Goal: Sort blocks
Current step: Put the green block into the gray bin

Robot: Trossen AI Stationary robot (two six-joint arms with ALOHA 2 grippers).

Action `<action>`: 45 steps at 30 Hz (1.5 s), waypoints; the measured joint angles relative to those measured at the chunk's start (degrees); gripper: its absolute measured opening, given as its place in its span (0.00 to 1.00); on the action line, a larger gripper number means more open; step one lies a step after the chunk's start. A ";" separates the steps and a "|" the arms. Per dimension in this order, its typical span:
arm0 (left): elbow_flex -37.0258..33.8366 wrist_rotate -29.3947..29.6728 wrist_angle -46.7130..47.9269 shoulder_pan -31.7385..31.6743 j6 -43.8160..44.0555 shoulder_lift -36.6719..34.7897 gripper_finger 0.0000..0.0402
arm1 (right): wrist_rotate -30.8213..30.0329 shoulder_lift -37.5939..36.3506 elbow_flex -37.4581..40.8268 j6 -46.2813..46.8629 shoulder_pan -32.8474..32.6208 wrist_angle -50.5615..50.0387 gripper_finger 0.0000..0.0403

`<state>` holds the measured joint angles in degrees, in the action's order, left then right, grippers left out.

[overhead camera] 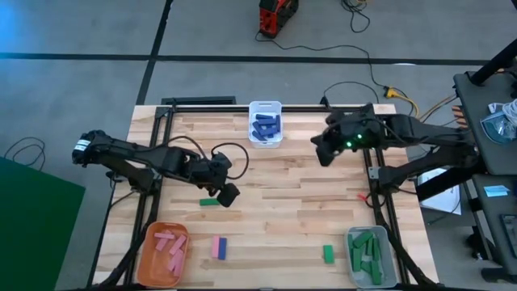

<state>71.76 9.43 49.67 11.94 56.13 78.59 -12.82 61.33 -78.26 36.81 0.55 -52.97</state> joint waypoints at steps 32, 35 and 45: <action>-23.39 -5.62 -2.59 1.88 -37.12 0.20 0.91 | 1.36 -0.47 0.04 8.68 -11.71 -11.91 0.03; -27.11 -5.66 -5.49 1.90 -36.84 0.20 0.91 | 1.34 -0.47 0.04 8.70 -11.71 -11.91 0.03; -36.16 -5.92 -15.95 1.90 -35.46 0.92 0.87 | 1.25 -0.47 0.04 9.29 -11.69 -11.86 0.03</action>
<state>35.61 3.51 33.72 13.85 20.67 79.51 -11.57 60.86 -78.22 46.09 -11.14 -64.83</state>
